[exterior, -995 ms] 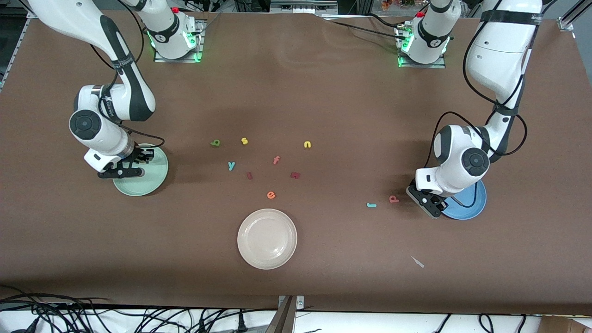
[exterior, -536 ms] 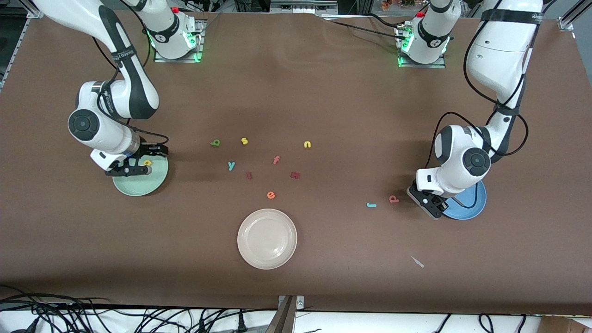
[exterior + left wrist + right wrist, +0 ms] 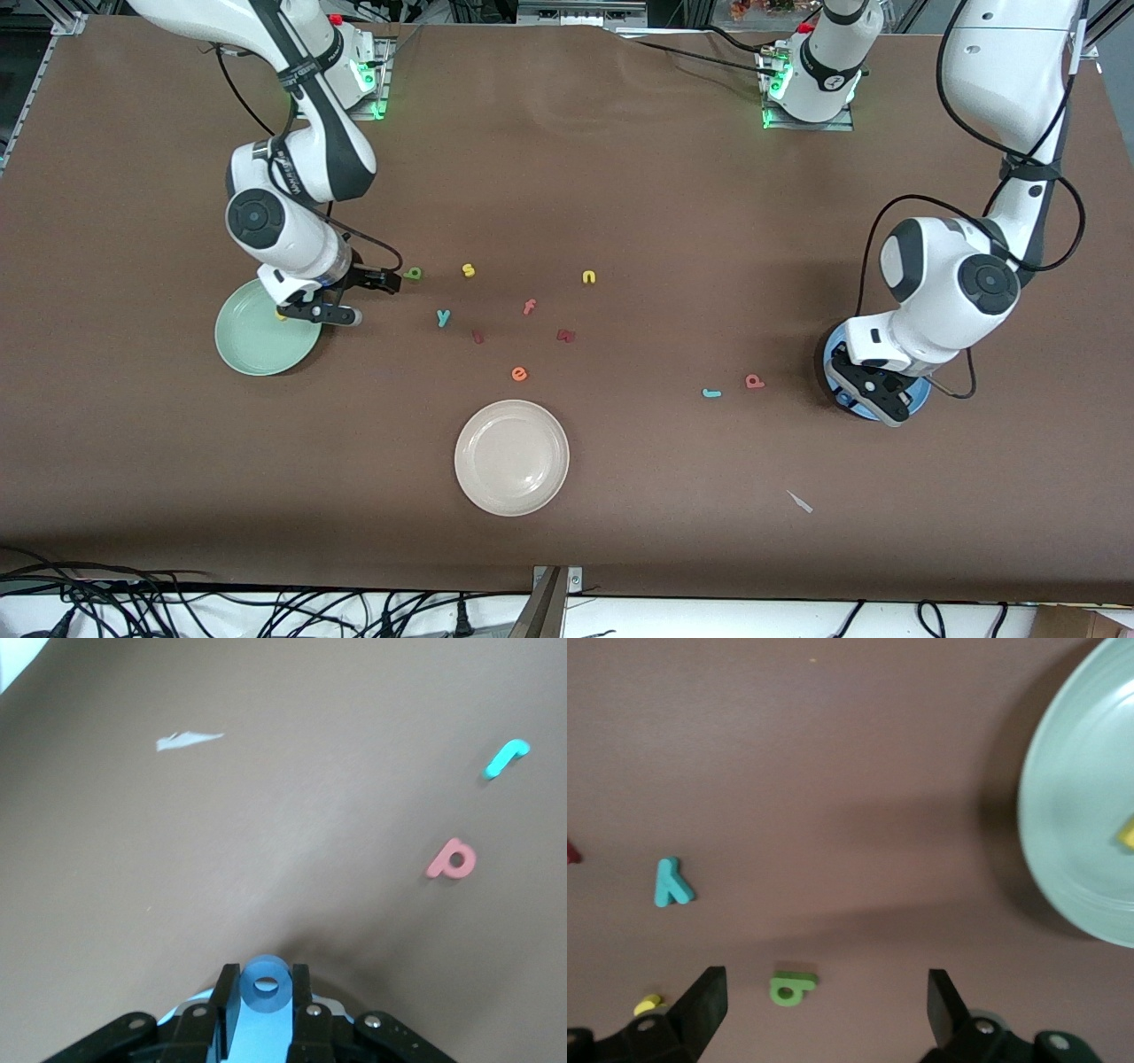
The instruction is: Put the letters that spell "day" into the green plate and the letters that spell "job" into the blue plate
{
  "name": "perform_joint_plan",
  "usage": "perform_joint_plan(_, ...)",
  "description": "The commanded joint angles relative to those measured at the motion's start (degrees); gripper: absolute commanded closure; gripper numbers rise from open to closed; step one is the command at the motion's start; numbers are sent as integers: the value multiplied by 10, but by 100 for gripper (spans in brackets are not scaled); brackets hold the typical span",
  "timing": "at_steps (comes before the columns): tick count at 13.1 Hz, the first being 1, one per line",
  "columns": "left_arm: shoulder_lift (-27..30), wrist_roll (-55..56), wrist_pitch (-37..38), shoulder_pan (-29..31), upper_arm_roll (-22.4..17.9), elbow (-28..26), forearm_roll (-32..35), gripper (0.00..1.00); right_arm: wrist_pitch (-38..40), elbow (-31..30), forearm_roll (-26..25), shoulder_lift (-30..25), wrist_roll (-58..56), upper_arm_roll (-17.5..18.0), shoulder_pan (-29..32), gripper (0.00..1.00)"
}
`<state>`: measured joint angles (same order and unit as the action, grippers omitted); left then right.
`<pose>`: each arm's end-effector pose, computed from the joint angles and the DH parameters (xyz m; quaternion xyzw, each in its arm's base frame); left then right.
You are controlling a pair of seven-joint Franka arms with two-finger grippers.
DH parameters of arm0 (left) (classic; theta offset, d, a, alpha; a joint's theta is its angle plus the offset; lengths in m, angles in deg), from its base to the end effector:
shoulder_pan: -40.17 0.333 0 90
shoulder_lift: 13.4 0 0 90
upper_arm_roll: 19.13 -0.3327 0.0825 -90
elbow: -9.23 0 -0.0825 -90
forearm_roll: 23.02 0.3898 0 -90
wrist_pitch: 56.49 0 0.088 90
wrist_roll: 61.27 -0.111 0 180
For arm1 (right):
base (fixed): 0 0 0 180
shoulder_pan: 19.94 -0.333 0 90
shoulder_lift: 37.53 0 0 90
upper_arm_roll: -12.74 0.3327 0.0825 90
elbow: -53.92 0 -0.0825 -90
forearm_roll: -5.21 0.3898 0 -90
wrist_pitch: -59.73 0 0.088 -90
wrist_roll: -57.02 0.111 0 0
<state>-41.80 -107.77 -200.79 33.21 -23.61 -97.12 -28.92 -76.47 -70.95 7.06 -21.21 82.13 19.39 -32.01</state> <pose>0.6702 -0.0325 0.2766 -0.9198 0.3828 -0.0840 0.0174 0.5297 0.1797 0.2599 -0.9963 0.0694 0.0497 0.0091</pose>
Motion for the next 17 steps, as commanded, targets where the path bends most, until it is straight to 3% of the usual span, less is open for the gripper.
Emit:
perform_joint_plan(1, 7, -18, 16, 20, -2, -18, -17, 100, -54, -53, 6, -25, 33, 19, 3, 0)
perform_joint_plan(3, 2, -18, 19, 29, -4, -18, -16, 97, -95, -78, 5, -21, 42, 30, 0, 0)
perform_joint_plan(6, -5, -19, 18, 30, -4, -18, -16, 58, -115, -86, 2, -3, 48, 30, -17, 0)
perform_joint_plan(13, -6, -8, 17, 11, -3, -12, -24, 56, -191, -107, -17, 34, 46, 29, -33, 1)
perform_joint_plan(17, -31, 80, 7, -53, -3, 1, -76, 56, -199, -109, -29, 44, 42, 27, -33, 9)
